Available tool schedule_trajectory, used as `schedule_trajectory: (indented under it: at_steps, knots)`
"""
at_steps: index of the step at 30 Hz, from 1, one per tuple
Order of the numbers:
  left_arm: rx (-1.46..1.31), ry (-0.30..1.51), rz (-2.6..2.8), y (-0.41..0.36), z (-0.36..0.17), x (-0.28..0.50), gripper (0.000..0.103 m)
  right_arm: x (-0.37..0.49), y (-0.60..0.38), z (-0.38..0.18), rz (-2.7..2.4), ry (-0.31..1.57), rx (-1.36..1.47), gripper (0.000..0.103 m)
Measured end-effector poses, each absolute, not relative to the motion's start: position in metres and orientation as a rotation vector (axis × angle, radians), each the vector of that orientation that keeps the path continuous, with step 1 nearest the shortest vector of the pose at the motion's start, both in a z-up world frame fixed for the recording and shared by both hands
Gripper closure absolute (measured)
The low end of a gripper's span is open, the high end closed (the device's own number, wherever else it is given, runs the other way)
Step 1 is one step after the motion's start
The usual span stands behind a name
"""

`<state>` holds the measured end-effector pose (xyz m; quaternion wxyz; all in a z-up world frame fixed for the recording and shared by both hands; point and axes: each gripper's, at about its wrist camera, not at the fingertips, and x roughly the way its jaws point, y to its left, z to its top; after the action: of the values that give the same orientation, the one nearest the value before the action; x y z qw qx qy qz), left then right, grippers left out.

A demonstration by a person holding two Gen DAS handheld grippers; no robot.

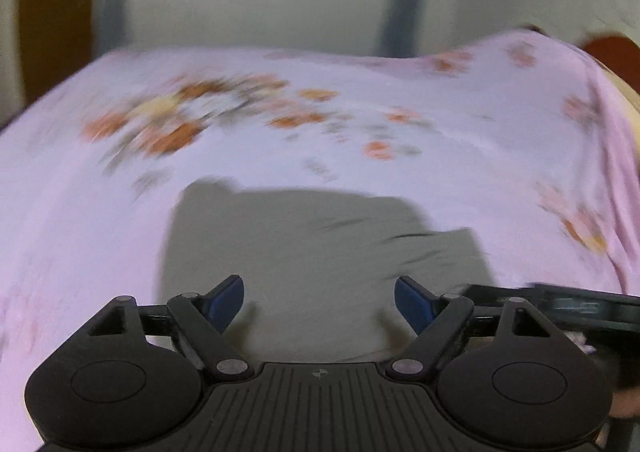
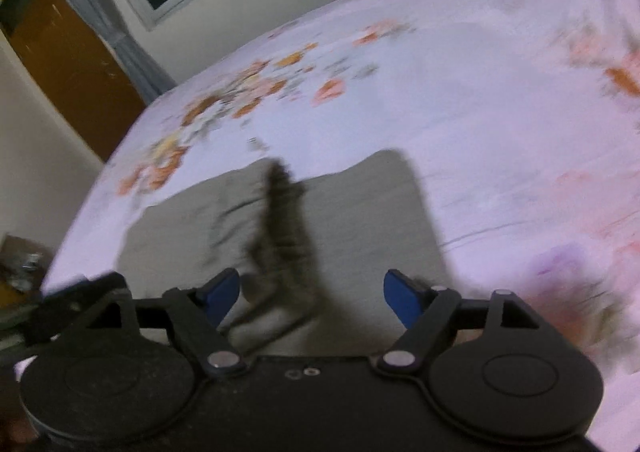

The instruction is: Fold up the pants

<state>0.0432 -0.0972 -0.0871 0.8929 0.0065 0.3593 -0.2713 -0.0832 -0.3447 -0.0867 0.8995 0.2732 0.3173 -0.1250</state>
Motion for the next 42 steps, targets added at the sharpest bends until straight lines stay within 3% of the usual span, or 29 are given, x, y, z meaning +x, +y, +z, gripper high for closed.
schedule_trajectory:
  at_steps: [6, 9, 10, 14, 16, 24, 29, 33, 36, 39, 42]
  knots:
    - [-0.109, 0.839, -0.455, -0.050, -0.134, 0.061, 0.021, -0.052, -0.337, -0.111, -0.215, 0.725, 0.661, 0.019]
    - [-0.133, 0.862, -0.464, -0.047, -0.149, 0.062, 0.021, -0.040, -0.333, -0.116, -0.229, 0.714, 0.661, 0.035]
    - [-0.129, 0.859, -0.463, -0.048, -0.151, 0.062, 0.021, -0.036, -0.331, -0.117, -0.217, 0.708, 0.664, 0.047]
    - [-0.130, 0.851, -0.461, -0.049, -0.151, 0.065, 0.021, -0.037, -0.319, -0.109, -0.197, 0.674, 0.581, 0.061]
    - [-0.137, 0.831, -0.458, -0.048, -0.146, 0.065, 0.021, -0.046, -0.314, -0.095, -0.175, 0.611, 0.527, 0.063]
    - [-0.096, 0.744, -0.538, -0.071, -0.119, 0.052, 0.021, -0.076, -0.326, -0.051, -0.199, 0.507, 0.410, 0.064]
    - [-0.033, 0.777, -0.567, -0.097, -0.128, 0.049, 0.021, -0.092, -0.361, -0.068, -0.284, 0.571, 0.454, 0.062]
    - [0.060, 0.800, -0.548, -0.111, -0.146, 0.046, 0.021, -0.093, -0.367, -0.100, -0.325, 0.679, 0.456, 0.051]
    - [0.061, 0.800, -0.552, -0.107, -0.146, 0.045, 0.021, -0.093, -0.364, -0.095, -0.341, 0.659, 0.434, 0.042]
    - [0.038, 0.809, -0.544, -0.102, -0.143, 0.047, 0.021, -0.103, -0.362, -0.078, -0.356, 0.616, 0.394, 0.039]
    - [-0.014, 0.811, -0.533, -0.096, -0.137, 0.049, 0.021, -0.104, -0.355, -0.060, -0.365, 0.554, 0.327, 0.042]
